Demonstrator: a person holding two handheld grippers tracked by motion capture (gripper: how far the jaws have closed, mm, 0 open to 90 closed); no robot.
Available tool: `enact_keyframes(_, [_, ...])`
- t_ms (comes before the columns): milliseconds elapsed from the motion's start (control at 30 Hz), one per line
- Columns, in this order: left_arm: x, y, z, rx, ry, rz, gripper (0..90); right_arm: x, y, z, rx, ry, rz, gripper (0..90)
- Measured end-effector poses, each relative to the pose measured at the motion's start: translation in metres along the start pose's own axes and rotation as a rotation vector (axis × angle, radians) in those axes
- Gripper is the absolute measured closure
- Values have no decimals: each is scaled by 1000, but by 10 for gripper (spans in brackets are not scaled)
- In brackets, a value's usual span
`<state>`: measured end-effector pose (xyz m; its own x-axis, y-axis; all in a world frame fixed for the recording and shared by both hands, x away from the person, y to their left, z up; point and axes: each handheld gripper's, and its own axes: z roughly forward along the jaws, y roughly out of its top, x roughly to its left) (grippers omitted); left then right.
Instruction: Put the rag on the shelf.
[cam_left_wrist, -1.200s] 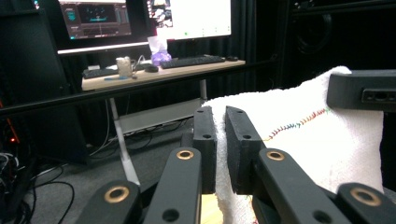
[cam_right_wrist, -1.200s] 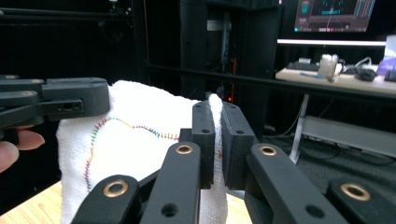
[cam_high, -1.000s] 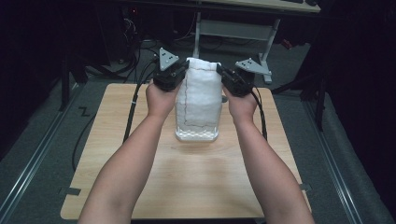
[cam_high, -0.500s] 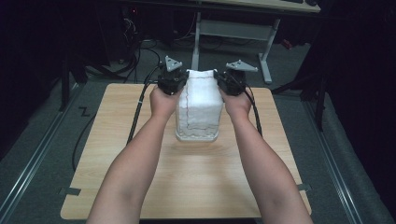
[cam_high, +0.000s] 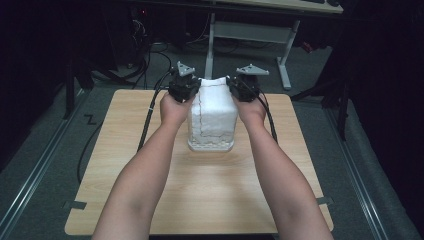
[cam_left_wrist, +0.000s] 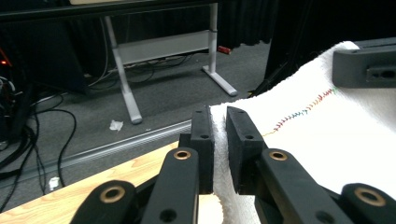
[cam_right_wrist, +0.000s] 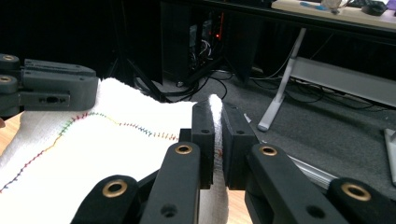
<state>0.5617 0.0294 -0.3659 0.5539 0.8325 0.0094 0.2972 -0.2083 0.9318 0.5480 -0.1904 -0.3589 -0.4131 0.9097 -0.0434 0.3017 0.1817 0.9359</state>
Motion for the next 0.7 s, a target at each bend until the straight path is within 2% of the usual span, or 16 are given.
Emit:
enact_keyframes(67, [1,-1,1,0,-18,-7,755,-1,0,1,-3,-7,9,786])
enact_keyframes(100, [2,-1,1,8,-23,-17,686,-1,-1,1,-2,-10,9,776])
enact_keyframes(167, [3,-1,0,13,-9,-23,621,-2,-1,1,4,-17,0,775])
enact_keyframes(300, [4,0,-7,7,-1,-21,597,-4,-2,-2,8,-1,22,772])
enact_keyframes(567, [8,-1,-30,-45,8,-30,545,-1,-3,-15,6,-18,-4,710])
enact_keyframes(700, [7,-5,-39,-34,-9,-35,527,2,-7,-23,13,0,0,684])
